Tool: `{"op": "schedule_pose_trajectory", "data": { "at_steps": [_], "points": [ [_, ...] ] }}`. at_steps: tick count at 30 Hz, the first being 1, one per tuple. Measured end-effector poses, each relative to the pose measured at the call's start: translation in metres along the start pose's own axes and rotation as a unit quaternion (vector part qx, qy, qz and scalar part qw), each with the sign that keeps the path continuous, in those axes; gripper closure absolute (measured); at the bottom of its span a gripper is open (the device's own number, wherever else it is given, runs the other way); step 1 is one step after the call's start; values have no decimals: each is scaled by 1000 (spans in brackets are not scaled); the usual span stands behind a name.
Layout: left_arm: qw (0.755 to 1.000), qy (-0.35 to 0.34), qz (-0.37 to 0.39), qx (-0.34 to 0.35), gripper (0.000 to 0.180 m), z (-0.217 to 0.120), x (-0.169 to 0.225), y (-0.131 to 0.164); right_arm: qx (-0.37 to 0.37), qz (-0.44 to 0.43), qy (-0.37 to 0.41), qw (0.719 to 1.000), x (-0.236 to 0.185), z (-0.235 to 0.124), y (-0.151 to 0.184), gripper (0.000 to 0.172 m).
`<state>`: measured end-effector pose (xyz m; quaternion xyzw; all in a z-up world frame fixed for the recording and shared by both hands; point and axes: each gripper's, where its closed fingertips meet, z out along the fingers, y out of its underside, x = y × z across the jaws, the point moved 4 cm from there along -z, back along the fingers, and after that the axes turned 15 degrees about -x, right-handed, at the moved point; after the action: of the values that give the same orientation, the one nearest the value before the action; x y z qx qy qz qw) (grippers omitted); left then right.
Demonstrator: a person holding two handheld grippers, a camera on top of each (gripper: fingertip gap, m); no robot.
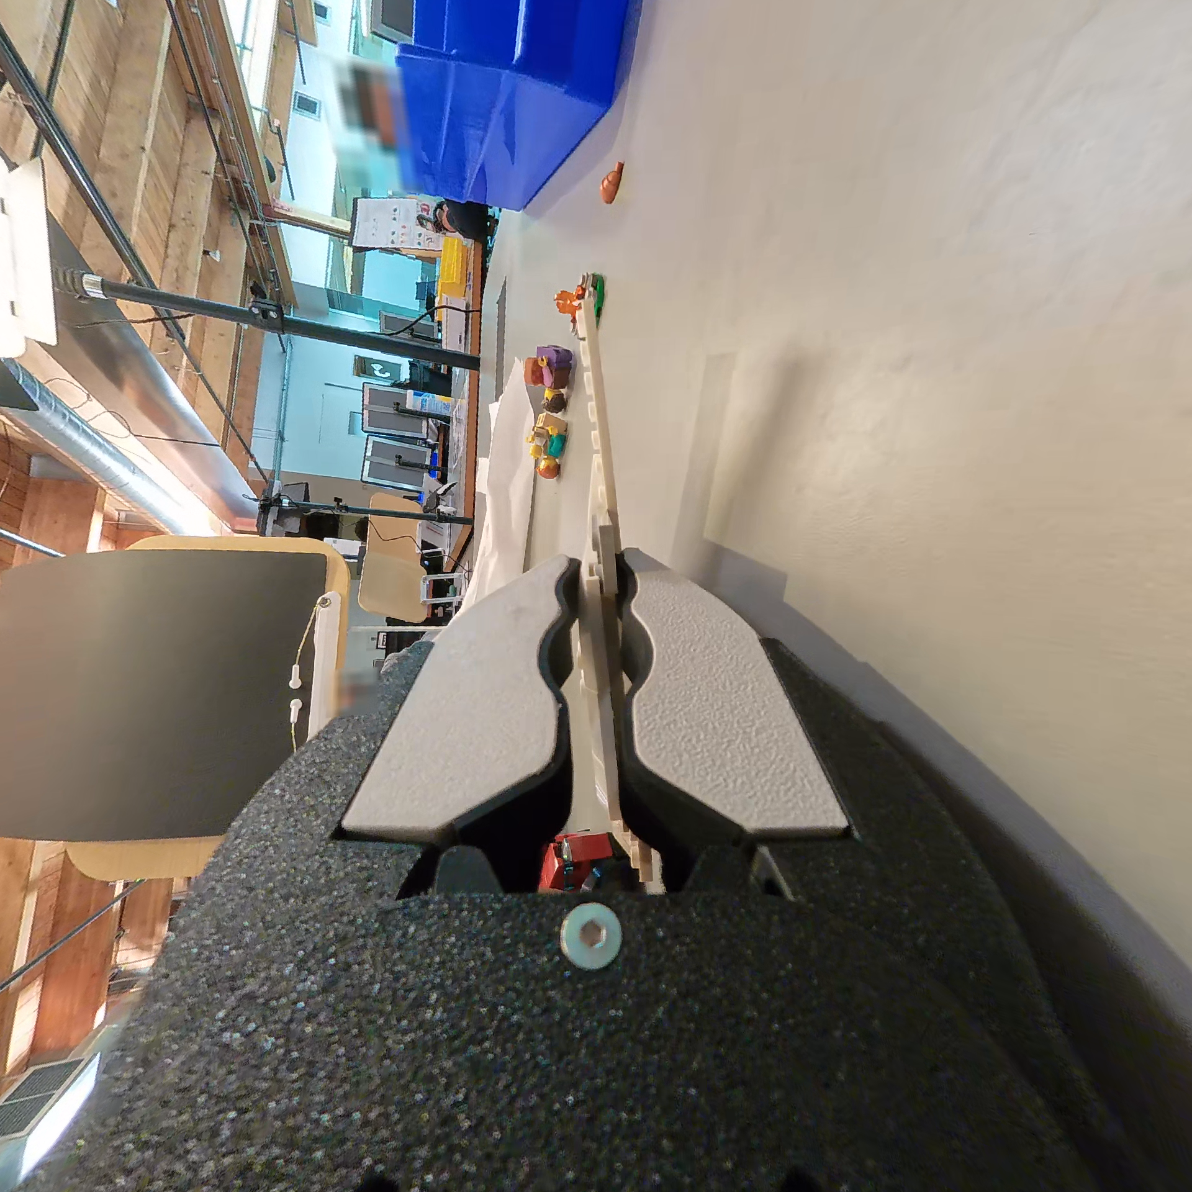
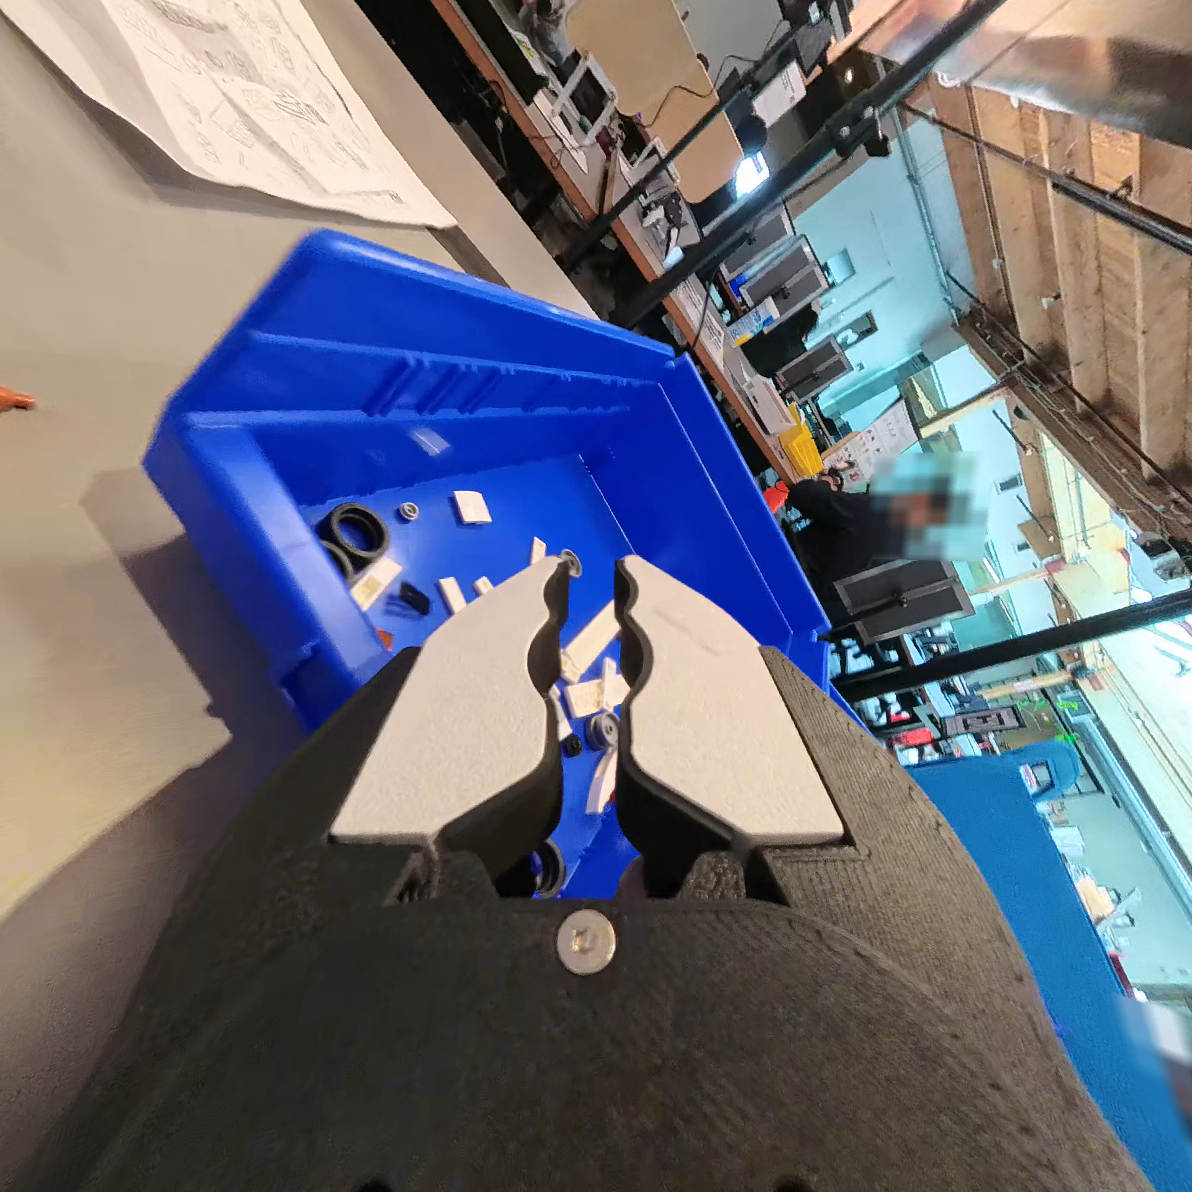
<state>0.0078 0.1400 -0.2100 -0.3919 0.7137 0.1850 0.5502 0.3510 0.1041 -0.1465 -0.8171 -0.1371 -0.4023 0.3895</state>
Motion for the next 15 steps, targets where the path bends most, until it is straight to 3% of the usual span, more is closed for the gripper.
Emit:
{"op": "schedule_pose_trajectory", "data": {
  "at_steps": [5,10,15],
  "points": [
    [1000,-1,4,2,171,2,0,-1,102,-69,-63,990,-49,-38,-31,158],
    [1000,1,-7,6,171,1,-2,-1,255,-188,-195,928,-138,-101,-80,148],
    [1000,0,-15,15,171,-2,-5,-2,304,-231,-222,897,-186,-124,-114,134]
  ]
}}
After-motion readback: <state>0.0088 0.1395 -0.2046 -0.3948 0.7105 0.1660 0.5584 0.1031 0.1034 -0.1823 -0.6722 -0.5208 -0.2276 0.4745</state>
